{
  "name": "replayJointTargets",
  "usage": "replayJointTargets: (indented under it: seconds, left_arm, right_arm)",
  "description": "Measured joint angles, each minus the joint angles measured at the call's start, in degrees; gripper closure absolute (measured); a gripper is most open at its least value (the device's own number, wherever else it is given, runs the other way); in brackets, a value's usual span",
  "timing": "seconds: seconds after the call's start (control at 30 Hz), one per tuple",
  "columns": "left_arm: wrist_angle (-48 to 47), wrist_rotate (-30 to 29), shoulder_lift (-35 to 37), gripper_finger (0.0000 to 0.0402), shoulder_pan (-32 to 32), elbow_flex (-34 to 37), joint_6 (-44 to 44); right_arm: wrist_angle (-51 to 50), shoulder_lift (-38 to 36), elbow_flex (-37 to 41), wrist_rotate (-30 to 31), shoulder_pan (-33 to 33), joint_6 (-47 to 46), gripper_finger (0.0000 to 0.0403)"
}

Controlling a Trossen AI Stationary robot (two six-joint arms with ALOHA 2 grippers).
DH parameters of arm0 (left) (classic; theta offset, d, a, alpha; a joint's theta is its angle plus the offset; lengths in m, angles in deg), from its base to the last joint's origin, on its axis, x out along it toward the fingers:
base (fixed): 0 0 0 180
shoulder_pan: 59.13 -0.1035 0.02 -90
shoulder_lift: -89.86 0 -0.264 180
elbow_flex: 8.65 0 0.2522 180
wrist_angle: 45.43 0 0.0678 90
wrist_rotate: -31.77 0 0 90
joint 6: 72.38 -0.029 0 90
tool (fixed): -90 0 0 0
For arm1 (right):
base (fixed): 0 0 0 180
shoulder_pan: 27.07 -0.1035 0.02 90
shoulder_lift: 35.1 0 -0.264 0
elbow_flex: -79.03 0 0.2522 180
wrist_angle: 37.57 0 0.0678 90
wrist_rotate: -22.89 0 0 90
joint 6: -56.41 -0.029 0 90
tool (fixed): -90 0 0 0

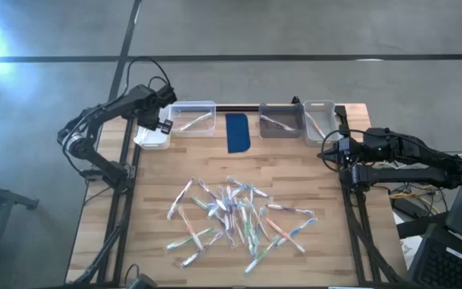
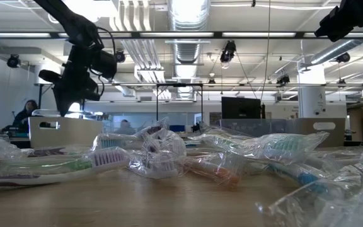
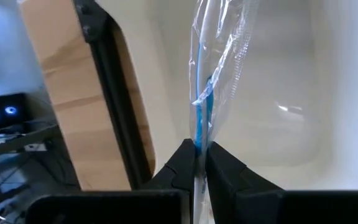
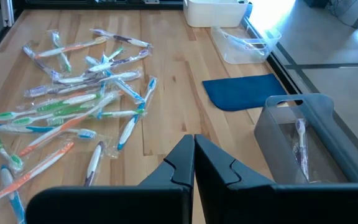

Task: Pick & Place Toothbrushes
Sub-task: Put the blue toothbrush into the white bin

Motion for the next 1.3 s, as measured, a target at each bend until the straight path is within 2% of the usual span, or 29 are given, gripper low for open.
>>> replayJointTargets:
  seconds: [0.3, 0.53, 0.8, 1.07, 1.3]
  left_arm:
    - [-2.63, -3.25, -1.89, 0.0380, 3.56, -0.13, 2.12]
    - [-4.78, -3.78, -6.74, 0.0380, 3.65, -0.17, 1.59]
    - [-2.82, -4.16, -7.56, 0.0380, 3.65, -0.51, 2.09]
    - [-2.32, -7.45, -11.89, 0.0380, 3.65, -6.42, -1.73]
    - [-5.72, -8.90, -16.82, 0.0380, 3.61, -9.89, -2.99]
  right_arm:
    - [-0.02, 0.00, 0.00, -0.01, 0.01, 0.02, 0.0394]
    - [-0.01, 0.00, 0.00, -0.01, 0.01, 0.01, 0.0394]
    - [-0.01, 0.01, 0.01, -0.01, 0.00, 0.01, 0.0394]
    - [-0.01, 0.00, 0.01, 0.01, 0.01, 0.02, 0.0394]
    - [-0.02, 0.00, -0.01, -0.01, -0.01, 0.02, 0.0394]
